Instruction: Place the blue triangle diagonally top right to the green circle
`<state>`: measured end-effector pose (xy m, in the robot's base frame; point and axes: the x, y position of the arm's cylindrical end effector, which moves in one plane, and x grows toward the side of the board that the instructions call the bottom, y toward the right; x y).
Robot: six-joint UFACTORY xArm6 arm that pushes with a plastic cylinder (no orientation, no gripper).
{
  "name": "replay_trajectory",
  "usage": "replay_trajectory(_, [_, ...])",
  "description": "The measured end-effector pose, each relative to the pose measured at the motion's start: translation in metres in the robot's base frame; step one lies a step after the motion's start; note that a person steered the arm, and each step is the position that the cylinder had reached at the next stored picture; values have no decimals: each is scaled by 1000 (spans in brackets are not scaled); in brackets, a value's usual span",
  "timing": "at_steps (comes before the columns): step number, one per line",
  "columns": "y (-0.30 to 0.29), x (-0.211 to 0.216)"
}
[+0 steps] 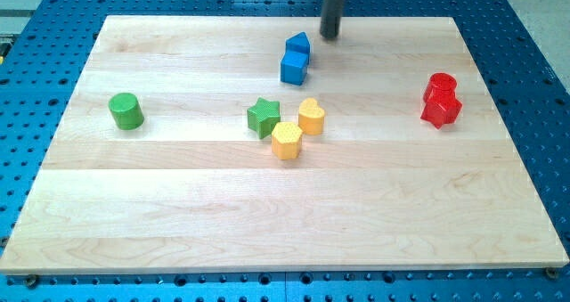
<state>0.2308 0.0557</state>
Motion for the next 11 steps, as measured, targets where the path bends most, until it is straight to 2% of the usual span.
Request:
replay_trajectory(1, [-23, 64])
replay_trajectory(2, [6, 126])
replay_trajectory(3, [7, 101])
replay_trajectory(4, [11, 47])
replay_trajectory(5, [-23, 60])
replay_trajectory(6, [-31, 108])
replay_trajectory(7, [-47, 93])
replay_trajectory(9, [-64, 152])
replay_trajectory(10, [-62, 91])
replay_trajectory(11, [-113, 76])
